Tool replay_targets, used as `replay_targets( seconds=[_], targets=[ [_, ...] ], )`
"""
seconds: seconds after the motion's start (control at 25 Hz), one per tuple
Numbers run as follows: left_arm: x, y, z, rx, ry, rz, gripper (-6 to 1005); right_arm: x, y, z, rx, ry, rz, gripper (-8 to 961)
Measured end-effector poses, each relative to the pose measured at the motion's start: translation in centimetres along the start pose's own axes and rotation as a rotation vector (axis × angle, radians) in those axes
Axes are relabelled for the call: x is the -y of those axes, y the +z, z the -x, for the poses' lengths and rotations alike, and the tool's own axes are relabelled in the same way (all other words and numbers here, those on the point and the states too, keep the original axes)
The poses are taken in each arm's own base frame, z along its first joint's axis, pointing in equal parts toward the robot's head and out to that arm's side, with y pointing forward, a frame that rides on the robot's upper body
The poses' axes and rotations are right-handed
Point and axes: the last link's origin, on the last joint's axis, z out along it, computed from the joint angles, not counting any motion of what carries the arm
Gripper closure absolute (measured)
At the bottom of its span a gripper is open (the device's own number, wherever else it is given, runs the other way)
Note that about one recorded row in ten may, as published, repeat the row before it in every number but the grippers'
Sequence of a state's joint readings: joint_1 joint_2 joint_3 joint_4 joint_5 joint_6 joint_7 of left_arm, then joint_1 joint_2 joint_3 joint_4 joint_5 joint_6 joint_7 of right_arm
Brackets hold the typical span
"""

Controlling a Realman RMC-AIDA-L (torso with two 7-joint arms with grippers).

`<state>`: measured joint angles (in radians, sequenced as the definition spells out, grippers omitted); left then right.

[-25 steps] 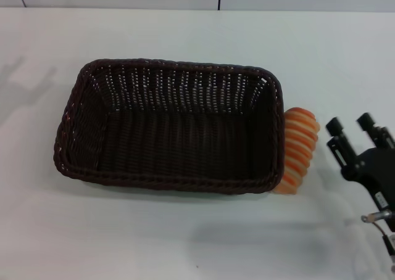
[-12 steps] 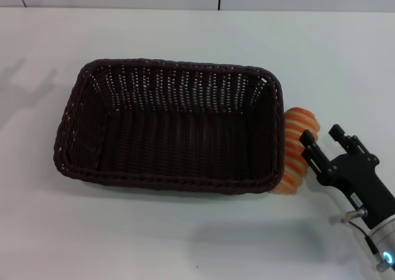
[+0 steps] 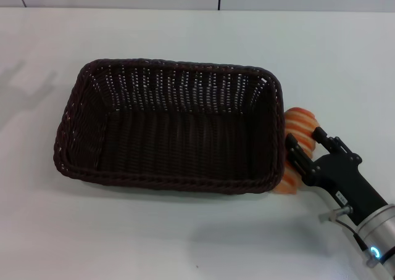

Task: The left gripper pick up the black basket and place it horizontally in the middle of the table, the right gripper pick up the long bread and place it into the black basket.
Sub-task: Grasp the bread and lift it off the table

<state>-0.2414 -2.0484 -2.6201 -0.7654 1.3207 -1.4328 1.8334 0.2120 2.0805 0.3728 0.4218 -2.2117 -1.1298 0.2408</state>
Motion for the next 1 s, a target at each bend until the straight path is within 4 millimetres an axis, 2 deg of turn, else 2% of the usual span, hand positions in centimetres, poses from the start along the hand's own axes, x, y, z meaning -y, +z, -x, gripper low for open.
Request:
replay_targets(
  seconds=[0.36,0.92,1.0],
  targets=[
    [-0.2,-0.2,-0.1,-0.006,0.000,0.015,153,0.5,1.2,-0.5,-0.073,0.013,0.004,319],
    [-0.3,-0.2,-0.3,-0.018,-0.002,0.019,153,0.6,1.0,-0.5,-0.065,0.057,-0.019,332],
    [-0.3,-0.2,-0.3,-0.019,-0.003,0.020,153,0.9,0.9,-0.4,-0.058,0.071,-0.039,367]
  ],
)
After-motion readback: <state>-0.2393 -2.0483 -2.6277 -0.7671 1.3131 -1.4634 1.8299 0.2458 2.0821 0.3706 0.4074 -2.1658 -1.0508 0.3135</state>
